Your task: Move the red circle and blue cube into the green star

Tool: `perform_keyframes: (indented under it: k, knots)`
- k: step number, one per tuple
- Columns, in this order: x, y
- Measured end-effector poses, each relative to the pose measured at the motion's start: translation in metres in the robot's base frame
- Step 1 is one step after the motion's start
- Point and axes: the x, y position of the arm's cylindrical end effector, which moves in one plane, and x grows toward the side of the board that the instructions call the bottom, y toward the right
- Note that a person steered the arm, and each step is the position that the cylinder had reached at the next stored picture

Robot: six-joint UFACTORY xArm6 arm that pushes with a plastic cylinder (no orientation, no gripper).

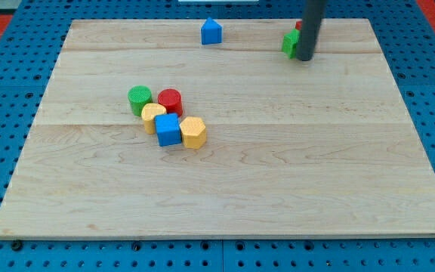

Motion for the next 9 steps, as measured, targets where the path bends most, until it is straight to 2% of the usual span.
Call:
perform_keyframes:
  k: [1,2,3,4,5,7,9]
  knots:
    - [0.04,0.002]
    - [0.146,-0.051]
    - [0.225,-0.139]
    - [0.227,-0.242]
    - [0.178,-0.249]
    - [0.117,-0.242]
    - [0.056,-0.265]
